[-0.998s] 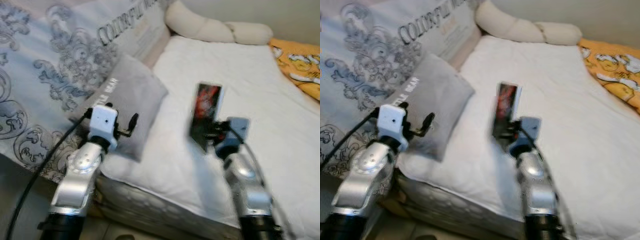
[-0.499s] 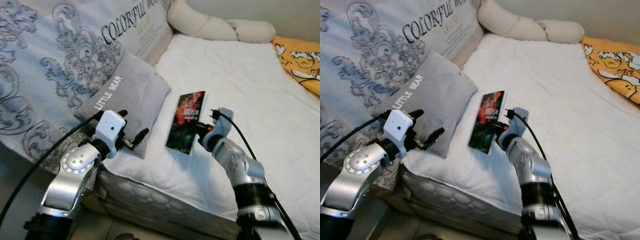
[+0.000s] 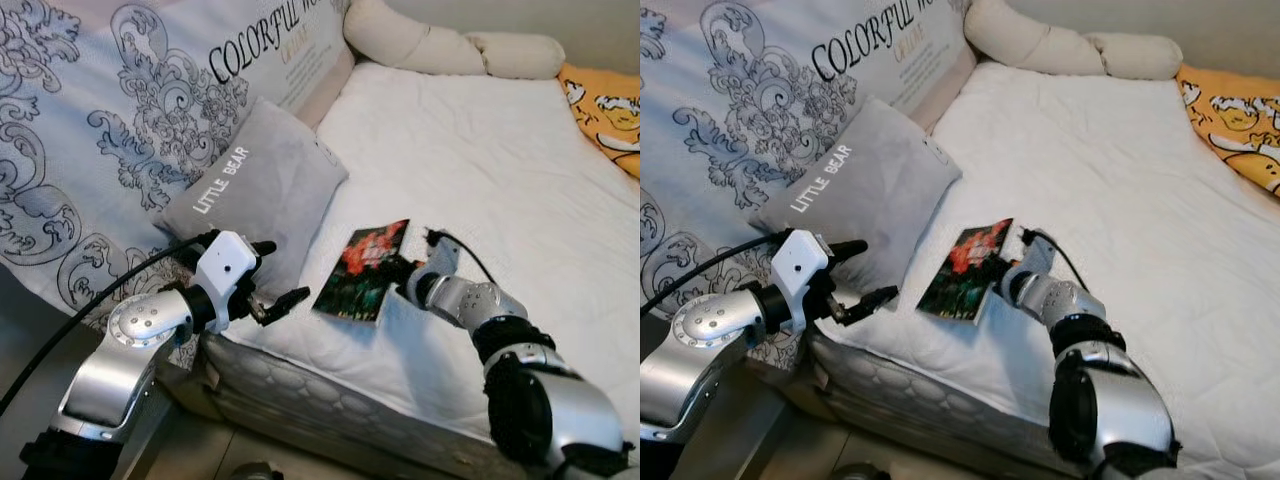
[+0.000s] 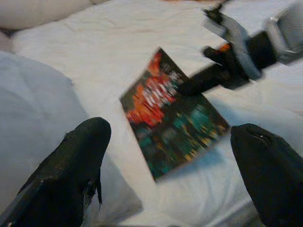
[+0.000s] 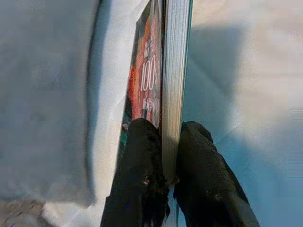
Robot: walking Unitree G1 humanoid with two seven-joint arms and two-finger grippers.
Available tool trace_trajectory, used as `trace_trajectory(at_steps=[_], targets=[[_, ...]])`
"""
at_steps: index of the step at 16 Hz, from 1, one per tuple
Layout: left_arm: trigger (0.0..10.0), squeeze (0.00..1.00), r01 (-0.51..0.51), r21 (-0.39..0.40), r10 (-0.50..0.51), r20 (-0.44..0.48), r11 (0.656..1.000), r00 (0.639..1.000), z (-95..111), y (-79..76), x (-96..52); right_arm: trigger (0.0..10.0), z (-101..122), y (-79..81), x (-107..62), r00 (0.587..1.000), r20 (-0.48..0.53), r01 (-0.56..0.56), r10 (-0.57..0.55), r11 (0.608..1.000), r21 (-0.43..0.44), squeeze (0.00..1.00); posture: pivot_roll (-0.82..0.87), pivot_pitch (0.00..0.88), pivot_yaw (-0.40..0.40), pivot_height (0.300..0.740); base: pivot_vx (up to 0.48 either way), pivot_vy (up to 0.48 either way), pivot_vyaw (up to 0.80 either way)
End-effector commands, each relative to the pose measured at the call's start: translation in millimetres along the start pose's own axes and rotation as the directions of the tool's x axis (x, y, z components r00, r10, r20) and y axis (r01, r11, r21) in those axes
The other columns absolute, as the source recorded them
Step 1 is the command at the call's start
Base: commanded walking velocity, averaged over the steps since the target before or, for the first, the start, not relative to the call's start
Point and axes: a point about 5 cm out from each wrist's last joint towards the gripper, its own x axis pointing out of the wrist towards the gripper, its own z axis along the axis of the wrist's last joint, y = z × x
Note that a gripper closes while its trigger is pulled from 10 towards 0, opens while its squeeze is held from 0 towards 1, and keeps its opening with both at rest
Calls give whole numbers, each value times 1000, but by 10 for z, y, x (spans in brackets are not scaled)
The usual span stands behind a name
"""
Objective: Clean up the room
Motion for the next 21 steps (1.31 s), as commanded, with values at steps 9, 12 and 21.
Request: trace_trajectory(at_steps=[9, 12, 21], targets=[[10000, 0, 194, -8, -194, -96, 981, 976, 3, -243, -136, 10000, 343, 6, -49, 994, 100, 65, -43, 972, -226, 0, 227, 157, 28, 740, 0, 0, 0], [10000, 0, 215, -9, -214, -127, 977, 969, -43, -281, -172, 10000, 374, -36, -69, 994, 99, 74, -47, 955, -287, 0, 240, 175, 27, 740, 0, 0, 0], [10000, 0, 203, -12, -203, -127, 979, 971, -42, -338, -207, 10000, 450, -43, -99, 996, 87, 66, -33, 914, -401, 1000, 246, 158, 8, 740, 0, 0, 0]])
